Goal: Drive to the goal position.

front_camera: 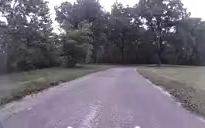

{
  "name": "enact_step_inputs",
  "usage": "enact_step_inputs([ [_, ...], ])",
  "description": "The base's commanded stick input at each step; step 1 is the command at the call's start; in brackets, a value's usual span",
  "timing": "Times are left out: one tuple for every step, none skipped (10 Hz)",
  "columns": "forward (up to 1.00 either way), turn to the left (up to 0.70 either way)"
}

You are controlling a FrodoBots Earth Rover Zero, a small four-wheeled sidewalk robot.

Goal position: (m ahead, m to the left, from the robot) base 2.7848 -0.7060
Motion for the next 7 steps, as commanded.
enact_step_inputs([
  [0.70, 0.00],
  [0.70, 0.00],
  [0.70, -0.05],
  [0.70, -0.12],
  [0.70, -0.14],
  [0.70, -0.14],
  [0.70, -0.14],
])
